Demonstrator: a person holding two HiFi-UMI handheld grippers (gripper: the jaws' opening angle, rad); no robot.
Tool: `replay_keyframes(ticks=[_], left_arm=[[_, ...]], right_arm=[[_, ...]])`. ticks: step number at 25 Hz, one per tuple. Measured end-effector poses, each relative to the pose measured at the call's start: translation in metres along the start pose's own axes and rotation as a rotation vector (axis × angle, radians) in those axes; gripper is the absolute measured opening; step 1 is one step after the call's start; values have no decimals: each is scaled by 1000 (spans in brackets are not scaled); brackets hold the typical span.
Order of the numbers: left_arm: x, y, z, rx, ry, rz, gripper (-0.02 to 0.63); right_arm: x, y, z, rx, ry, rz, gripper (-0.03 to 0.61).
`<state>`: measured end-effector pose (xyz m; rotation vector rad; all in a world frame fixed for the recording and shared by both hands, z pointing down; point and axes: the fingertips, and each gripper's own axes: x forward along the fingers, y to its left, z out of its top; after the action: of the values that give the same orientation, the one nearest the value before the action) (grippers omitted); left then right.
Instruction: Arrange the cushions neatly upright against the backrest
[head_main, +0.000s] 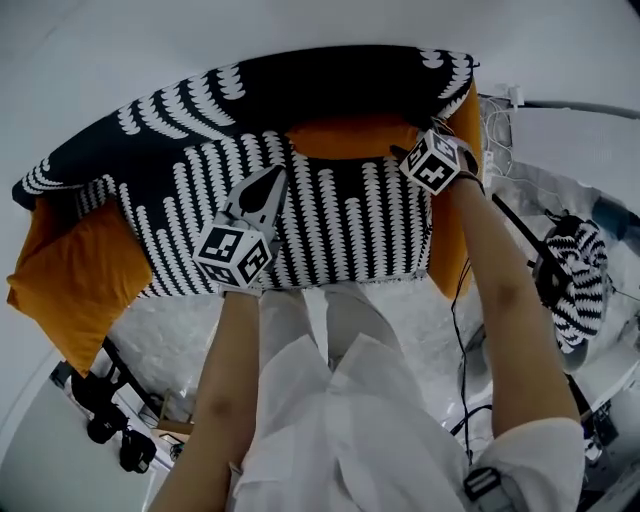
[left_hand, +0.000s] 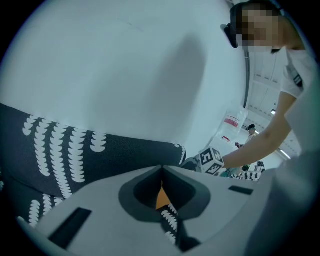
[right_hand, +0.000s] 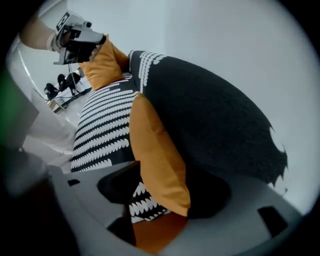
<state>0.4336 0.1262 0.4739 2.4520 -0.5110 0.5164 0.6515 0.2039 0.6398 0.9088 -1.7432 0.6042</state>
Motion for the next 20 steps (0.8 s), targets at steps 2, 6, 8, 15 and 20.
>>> replay_keyframes(ticks=[2,6,8,15,20], left_arm=[[-1,-1,0,-3,-1,2,17],[-7,4,-3,-11,-3,15,17],[-12,7,-6,-17,-1,22,17],[-20,14,-18,-45,3,43,17],[-23,15,-18,-56,-6,38,17]], right_arm=[[14,24,15,-82,10,35,293],[42,42,34,-207,67,37,299],[55,45,36,-241,99,18,313],[88,46,19,-414,246,-60,299],[83,45,21,-398,324,35,194]])
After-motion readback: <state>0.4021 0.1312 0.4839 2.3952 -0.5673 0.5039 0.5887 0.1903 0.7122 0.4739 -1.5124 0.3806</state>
